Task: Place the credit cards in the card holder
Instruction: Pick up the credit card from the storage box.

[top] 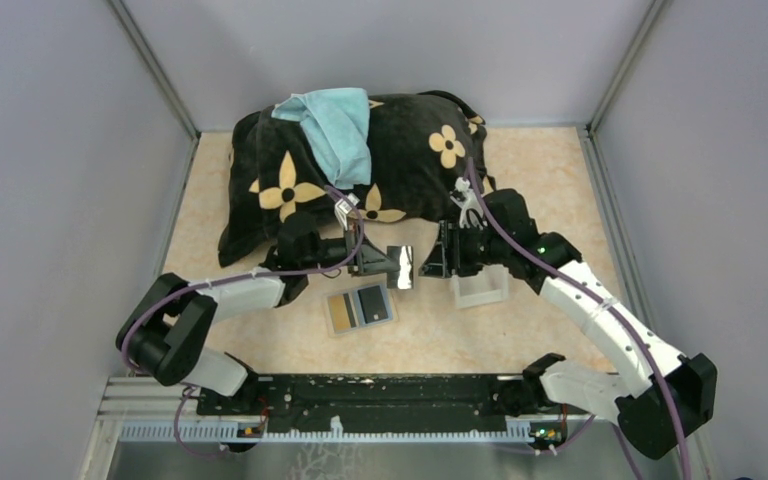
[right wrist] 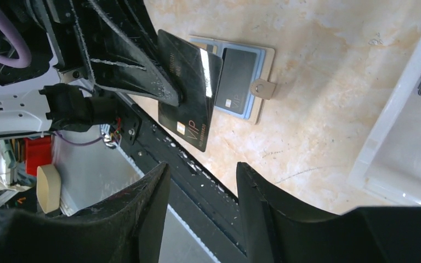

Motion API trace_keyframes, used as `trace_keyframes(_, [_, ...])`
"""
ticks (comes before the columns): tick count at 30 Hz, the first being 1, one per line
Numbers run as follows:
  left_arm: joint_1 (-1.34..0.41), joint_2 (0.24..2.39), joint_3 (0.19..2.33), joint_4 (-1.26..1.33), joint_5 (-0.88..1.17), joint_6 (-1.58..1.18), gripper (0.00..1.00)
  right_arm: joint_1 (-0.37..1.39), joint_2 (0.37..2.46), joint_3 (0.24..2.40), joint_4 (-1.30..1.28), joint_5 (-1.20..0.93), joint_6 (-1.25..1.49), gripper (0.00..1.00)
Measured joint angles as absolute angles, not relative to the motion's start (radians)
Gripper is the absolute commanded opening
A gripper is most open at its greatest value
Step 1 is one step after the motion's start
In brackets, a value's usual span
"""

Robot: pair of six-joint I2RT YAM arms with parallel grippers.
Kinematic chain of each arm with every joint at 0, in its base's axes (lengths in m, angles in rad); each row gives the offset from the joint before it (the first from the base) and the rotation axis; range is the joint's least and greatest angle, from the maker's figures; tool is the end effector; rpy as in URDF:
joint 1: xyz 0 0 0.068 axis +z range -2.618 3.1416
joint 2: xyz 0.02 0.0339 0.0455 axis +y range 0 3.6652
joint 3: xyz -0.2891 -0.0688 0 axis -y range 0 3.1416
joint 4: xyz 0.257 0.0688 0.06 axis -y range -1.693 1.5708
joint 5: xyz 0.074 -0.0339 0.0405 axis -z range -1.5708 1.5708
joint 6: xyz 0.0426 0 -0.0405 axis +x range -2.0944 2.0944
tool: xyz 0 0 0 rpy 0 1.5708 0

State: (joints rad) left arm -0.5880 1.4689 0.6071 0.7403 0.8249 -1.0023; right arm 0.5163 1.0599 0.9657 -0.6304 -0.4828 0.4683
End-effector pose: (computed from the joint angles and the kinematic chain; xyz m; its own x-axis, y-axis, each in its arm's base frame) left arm 0.2369 -0.1956 0.2326 -0.8827 -0.0988 -0.4594 0.4443 0.1429 -0.8844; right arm 0.1849 0.1277 0.3272 -0.8482 -0.0218 -0.5292 -0.3997 0.6819 0.6126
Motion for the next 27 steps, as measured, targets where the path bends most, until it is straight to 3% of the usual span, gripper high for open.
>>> trace_keyframes(22, [-0.631,1.471,0.494,1.041,0.707,-1.309,0.00,0.535,1.058,0.809,-0.332,-0.502,0.600,0.43])
trace_keyframes(27, [-0.650,1.490,0.494,1.056,0.701,-1.317,0.00,0.535,1.058,0.775,-0.245,-0.534,0.651,0.33])
